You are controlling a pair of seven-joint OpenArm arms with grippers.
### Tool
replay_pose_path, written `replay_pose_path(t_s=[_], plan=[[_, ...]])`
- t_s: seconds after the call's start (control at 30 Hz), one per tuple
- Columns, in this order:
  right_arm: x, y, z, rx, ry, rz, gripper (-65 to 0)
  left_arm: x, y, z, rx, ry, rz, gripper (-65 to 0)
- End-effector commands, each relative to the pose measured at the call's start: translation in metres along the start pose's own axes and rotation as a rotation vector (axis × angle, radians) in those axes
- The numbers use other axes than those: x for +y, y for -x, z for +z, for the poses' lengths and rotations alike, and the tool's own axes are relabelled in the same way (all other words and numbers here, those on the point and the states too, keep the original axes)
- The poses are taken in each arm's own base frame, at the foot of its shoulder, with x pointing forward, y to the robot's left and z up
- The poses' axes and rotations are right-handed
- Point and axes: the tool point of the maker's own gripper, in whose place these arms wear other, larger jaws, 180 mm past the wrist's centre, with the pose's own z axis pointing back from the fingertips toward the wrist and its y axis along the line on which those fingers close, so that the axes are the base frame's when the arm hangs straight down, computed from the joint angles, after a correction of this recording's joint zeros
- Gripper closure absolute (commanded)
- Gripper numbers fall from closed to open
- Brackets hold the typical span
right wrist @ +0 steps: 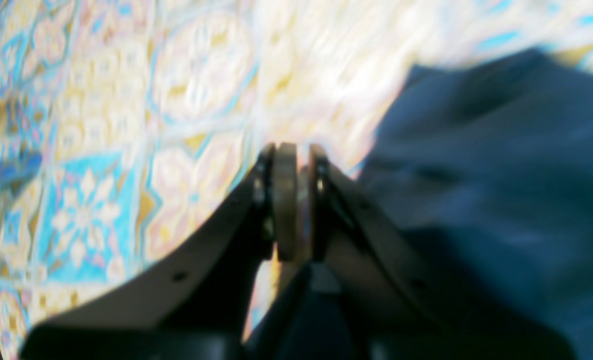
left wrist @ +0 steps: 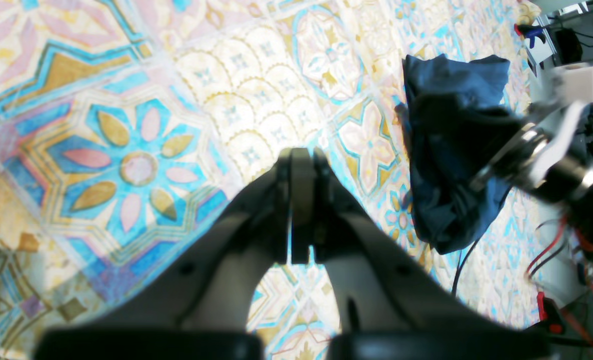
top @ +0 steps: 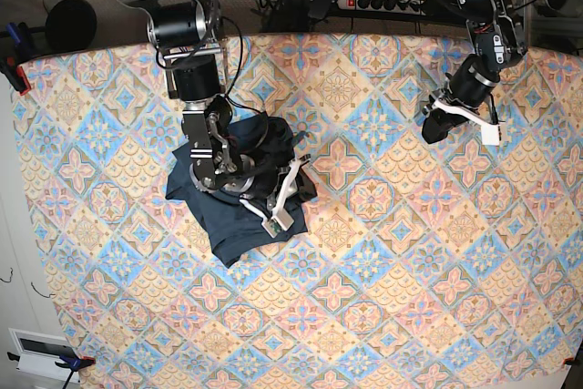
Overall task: Layout the t-shirt on the table in an organized manner, then fold the t-shirt properly
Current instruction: 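Drag the folded shirt with the right gripper and release it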
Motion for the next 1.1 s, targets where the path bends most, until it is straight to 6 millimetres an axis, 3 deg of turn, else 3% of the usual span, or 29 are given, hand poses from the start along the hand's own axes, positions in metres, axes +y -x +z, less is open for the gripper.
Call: replay_pose_path(t_s=[0.0,0.33,0.53,0.63,0.73,0.87,1.07], plan=[[-0.006,-0.019,0.004,-0.044,0.007,0.006,-2.3,-0.007,-0.013,0.002,-0.038,0.026,-0.017,0.0],[-0.104,-0.008,0.073,-0.107,0.222,-0.111,-1.3,-0.013,-0.017,0.004,-0.050,0.037,-0.031,0.0],[-0.144,-0.003,0.112,-0.113,0.318,-0.121,-1.3,-0.015,-0.021,0.002,-0.058,0.044,-0.035,0.0],[-0.154,-0.002,0.124,-0.104,0.343,-0.109,-1.3,-0.015,-0.021,0.002,-0.058,0.044,-0.035,0.0],[-0.149,-0.022,0.133,-0.133,0.341,-0.082,-1.3,-0.016,-0.021,0.002,-0.056,0.046,-0.035,0.0],[-0.123,-0.038,0.151,-0.187,0.315,-0.036,-1.3,-0.016,-0.020,0.001,-0.053,0.046,-0.034,0.0],[-0.082,-0.040,0.180,-0.181,0.340,0.097,-1.1,-0.016,-0.020,0.001,-0.053,0.046,-0.034,0.0]])
